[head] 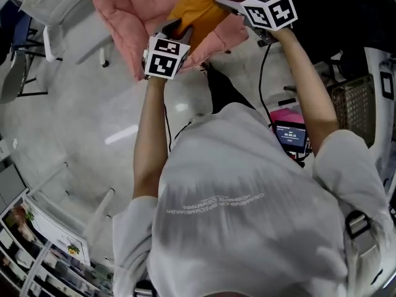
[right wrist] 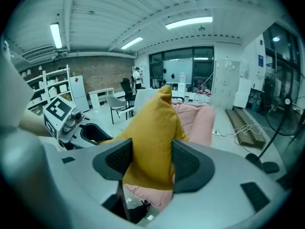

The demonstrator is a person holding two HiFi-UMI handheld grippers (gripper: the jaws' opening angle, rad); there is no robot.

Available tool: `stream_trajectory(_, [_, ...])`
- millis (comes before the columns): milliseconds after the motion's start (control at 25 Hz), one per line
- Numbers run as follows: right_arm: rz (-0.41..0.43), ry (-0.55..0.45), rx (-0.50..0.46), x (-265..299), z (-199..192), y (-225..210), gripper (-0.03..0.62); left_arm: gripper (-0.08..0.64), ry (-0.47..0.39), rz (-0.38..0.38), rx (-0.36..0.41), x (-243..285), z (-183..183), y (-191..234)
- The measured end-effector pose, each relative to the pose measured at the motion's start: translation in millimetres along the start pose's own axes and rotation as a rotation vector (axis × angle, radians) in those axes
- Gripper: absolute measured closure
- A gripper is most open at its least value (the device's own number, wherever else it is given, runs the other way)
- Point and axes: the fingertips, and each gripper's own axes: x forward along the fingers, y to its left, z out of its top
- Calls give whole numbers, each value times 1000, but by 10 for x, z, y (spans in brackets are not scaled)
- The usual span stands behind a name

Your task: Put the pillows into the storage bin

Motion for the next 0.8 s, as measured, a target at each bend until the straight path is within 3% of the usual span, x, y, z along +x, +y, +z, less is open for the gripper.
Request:
stream_trajectory(160, [-114, -74, 104, -841, -406, 200, 327, 417, 8, -51, 197, -254, 149, -660])
stream_trajectory(320, [-200, -82, 237, -1472, -983, 413, 328, 417, 18, -162, 310, -390, 106, -1324])
stream_trajectory(520, [-377, -64, 391, -2415, -1821, 533, 331, 420, 28, -368, 432, -275, 103, -2392])
stream_trajectory(800, [-540, -41, 634, -3512, -3179, 811, 333, 423, 95, -620, 621, -99, -151, -3903])
